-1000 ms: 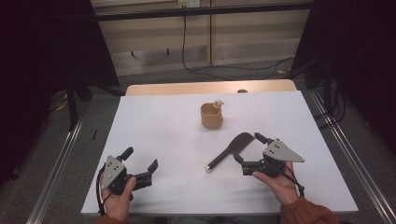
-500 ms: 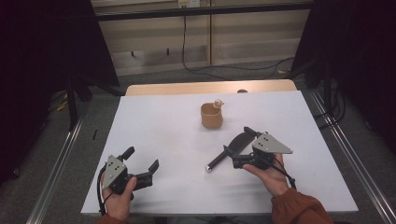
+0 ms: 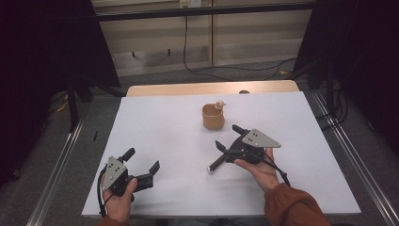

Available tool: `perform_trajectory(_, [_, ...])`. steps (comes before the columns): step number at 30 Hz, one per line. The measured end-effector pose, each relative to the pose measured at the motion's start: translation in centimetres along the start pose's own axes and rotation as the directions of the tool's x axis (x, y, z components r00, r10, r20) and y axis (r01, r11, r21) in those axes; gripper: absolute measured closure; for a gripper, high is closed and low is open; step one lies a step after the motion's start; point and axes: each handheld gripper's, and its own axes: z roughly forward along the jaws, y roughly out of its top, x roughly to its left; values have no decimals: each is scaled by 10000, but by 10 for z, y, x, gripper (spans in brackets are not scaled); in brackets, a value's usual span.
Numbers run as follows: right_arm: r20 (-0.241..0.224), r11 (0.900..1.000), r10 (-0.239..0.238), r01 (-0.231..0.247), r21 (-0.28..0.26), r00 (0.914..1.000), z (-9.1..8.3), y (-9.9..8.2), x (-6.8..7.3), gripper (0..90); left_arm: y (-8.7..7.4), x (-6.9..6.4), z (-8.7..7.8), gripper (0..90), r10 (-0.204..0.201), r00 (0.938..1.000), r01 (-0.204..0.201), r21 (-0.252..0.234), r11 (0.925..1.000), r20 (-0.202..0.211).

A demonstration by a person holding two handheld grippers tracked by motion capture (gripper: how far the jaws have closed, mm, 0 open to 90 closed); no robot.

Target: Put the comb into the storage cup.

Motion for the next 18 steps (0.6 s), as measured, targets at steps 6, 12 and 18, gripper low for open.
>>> perform_trajectory(6, [-221, 9998, 149, -152, -125, 9996, 8, 7, -3, 279, 0, -1, 1, 19, 61, 10000, -62, 39, 10000, 72])
perform_trajectory(12, [-613, 9994, 171, -152, 320, 9980, 14, 3, -2, 479, 0, 0, 0, 19, 38, 10000, -39, 65, 10000, 79])
perform_trajectory(18, [-949, 9993, 304, -280, 261, 9950, 11, 6, -5, 678, 0, -1, 0, 19, 56, 9999, -57, 81, 10000, 94])
